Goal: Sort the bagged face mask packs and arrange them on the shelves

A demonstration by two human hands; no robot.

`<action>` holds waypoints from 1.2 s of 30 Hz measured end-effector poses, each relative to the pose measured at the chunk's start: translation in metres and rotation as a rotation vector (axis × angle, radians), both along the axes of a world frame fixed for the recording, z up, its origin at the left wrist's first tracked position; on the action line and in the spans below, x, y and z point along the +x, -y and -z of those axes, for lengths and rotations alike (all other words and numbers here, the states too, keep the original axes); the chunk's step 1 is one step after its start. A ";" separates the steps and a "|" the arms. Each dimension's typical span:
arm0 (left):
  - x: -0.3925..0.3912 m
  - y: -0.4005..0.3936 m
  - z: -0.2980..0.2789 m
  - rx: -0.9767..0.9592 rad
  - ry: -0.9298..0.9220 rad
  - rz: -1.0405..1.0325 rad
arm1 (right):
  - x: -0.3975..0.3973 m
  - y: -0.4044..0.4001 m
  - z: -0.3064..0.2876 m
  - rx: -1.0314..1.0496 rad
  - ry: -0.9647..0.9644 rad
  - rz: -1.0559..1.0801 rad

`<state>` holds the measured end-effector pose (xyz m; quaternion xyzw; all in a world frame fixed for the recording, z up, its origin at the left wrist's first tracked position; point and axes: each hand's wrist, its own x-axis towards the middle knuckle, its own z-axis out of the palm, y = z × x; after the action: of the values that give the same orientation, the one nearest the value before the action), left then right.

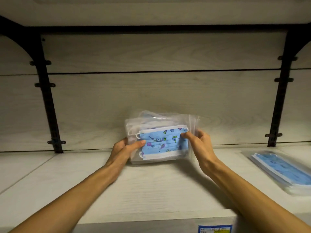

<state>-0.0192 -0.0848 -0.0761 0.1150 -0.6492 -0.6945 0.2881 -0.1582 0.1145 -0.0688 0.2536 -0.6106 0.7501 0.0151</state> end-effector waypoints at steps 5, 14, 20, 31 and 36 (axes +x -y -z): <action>0.004 0.000 0.002 -0.096 0.039 -0.085 | 0.002 -0.001 0.003 0.076 -0.061 -0.029; 0.004 -0.008 0.004 -0.155 -0.076 -0.029 | 0.014 -0.001 0.006 0.160 -0.136 -0.047; 0.005 -0.010 0.000 -0.410 -0.215 -0.326 | 0.018 -0.003 0.003 0.046 -0.225 0.024; 0.000 -0.008 0.009 -0.317 -0.067 -0.147 | 0.009 0.004 0.009 0.136 -0.001 -0.003; 0.003 -0.008 0.005 -0.489 -0.210 -0.356 | 0.015 -0.003 0.003 -0.014 -0.208 0.077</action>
<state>-0.0165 -0.0766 -0.0813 0.0818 -0.7332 -0.4647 0.4896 -0.1428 0.1176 -0.0718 0.3062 -0.6096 0.7230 0.1088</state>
